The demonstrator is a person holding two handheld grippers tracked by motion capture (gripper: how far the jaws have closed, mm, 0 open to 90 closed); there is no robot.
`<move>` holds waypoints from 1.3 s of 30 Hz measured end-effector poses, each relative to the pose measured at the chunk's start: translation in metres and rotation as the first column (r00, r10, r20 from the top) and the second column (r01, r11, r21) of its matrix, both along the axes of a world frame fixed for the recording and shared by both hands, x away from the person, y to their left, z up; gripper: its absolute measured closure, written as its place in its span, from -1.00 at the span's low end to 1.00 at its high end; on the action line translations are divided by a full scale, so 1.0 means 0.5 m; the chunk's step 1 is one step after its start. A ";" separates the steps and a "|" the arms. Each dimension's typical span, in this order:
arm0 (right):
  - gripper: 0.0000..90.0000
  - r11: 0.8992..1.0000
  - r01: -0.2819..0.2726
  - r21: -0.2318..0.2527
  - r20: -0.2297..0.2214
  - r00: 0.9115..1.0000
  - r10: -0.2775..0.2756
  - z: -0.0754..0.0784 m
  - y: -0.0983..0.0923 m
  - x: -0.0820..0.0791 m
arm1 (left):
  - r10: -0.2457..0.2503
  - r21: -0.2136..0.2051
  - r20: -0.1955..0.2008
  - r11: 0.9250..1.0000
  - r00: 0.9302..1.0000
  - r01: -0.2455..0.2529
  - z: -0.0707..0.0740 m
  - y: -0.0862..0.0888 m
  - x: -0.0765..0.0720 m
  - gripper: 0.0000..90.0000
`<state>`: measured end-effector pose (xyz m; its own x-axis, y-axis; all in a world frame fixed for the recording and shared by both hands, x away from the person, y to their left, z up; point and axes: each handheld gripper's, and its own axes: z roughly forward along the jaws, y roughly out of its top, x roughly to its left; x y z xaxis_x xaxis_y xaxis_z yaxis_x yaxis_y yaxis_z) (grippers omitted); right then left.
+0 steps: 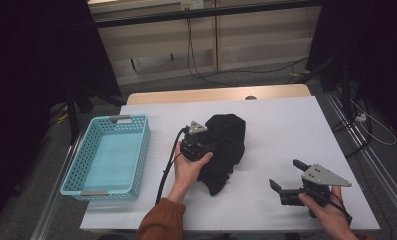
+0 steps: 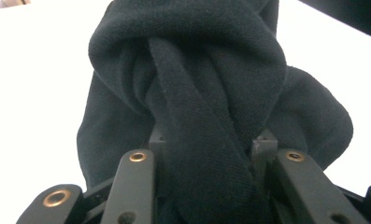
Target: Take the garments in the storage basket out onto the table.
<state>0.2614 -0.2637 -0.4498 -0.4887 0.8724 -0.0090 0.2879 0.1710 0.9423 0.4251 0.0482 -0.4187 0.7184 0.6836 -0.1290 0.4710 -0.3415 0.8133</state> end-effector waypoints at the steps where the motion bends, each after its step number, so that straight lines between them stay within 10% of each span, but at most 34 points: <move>1: -1.00 1.000 -0.001 -0.001 0.000 1.000 0.001 0.000 0.000 0.000 | -0.002 -0.003 -0.007 1.000 1.000 0.002 -0.002 -0.001 0.001 0.42; 20: -1.00 1.000 0.001 0.000 0.001 1.000 -0.001 0.000 0.000 -0.001 | -0.020 0.102 -0.077 0.994 0.997 0.028 -0.058 -0.028 0.013 0.37; 39: -1.00 1.000 0.000 -0.003 0.002 1.000 0.000 0.000 0.001 -0.001 | -0.038 0.143 -0.032 0.989 0.999 0.043 -0.073 -0.042 0.024 0.27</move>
